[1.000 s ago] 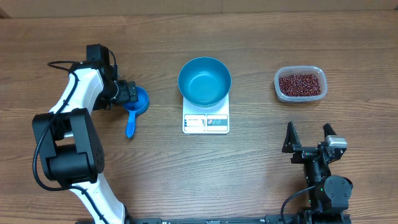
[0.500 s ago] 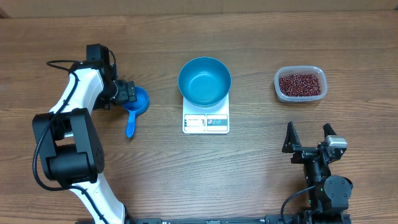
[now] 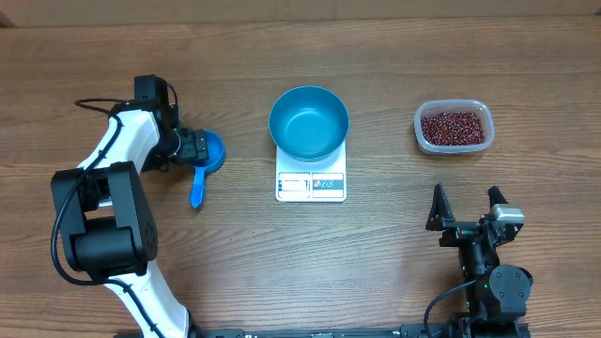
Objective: Scoop item into bowl and weigh 150g on scale
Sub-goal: 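Close the left gripper on the blue scoop and lift it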
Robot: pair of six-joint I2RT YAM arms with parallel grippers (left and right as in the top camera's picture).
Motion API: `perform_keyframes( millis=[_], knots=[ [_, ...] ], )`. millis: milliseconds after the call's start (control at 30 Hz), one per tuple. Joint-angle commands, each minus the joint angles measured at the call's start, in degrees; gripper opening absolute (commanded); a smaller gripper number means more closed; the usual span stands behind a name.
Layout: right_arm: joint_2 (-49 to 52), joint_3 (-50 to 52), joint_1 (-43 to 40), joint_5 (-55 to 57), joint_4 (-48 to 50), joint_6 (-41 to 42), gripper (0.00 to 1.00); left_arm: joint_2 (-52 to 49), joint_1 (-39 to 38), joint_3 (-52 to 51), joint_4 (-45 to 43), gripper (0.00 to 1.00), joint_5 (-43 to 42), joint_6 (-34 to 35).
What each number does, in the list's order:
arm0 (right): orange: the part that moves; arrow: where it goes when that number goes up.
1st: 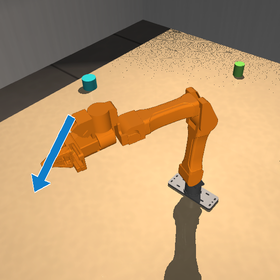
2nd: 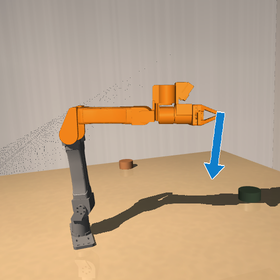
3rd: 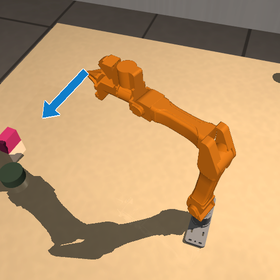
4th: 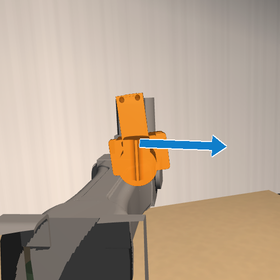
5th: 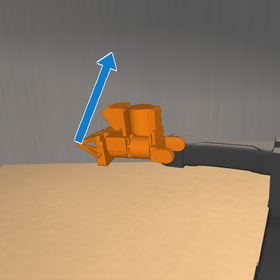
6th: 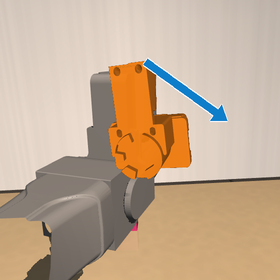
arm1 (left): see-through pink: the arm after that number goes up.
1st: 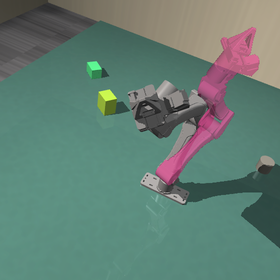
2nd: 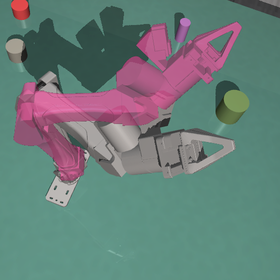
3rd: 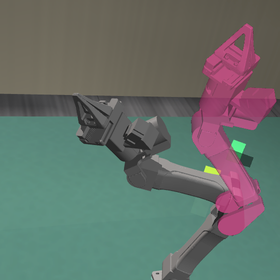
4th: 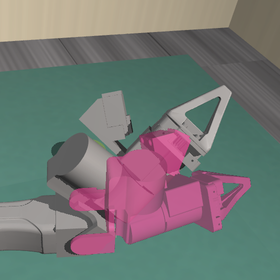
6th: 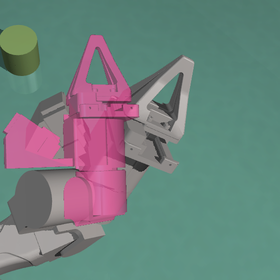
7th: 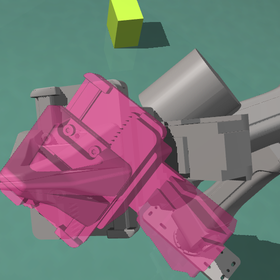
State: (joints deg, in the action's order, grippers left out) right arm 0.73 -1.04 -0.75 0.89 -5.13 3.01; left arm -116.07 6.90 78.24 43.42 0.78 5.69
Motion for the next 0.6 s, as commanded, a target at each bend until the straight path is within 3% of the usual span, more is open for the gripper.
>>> perform_keyframes(
  millis=[0, 33, 100, 167, 400, 533, 567],
  knots=[
    [-0.57, 0.57, -0.22, 0.52, 0.42, 0.02, 1.0, -0.83, 0.22, -0.42, -0.24, 0.99, 0.72, 0.55],
    [-0.57, 0.57, -0.22, 0.52, 0.42, 0.02, 1.0, -0.83, 0.22, -0.42, -0.22, 1.0, 0.72, 0.55],
    [-0.57, 0.57, -0.22, 0.55, 0.44, 0.0, 1.0, -0.83, 0.22, -0.42, -0.22, 0.91, 0.72, 0.55],
    [-0.57, 0.57, -0.22, 0.52, 0.42, 0.0, 1.0, -0.83, 0.22, -0.42, -0.22, 0.73, 0.72, 0.55],
    [-0.57, 0.57, -0.22, 0.52, 0.42, 0.02, 1.0, -0.83, 0.22, -0.42, -0.22, 0.4, 0.72, 0.55],
    [-0.57, 0.57, -0.22, 0.52, 0.42, 0.0, 1.0, -0.83, 0.22, -0.42, -0.33, 0.08, 0.74, 0.55],
    [-0.57, 0.57, -0.22, 0.52, 0.42, 0.02, 1.0, -0.83, 0.22, -0.42, -0.42, 0.04, 0.72, 0.55]
  ],
)
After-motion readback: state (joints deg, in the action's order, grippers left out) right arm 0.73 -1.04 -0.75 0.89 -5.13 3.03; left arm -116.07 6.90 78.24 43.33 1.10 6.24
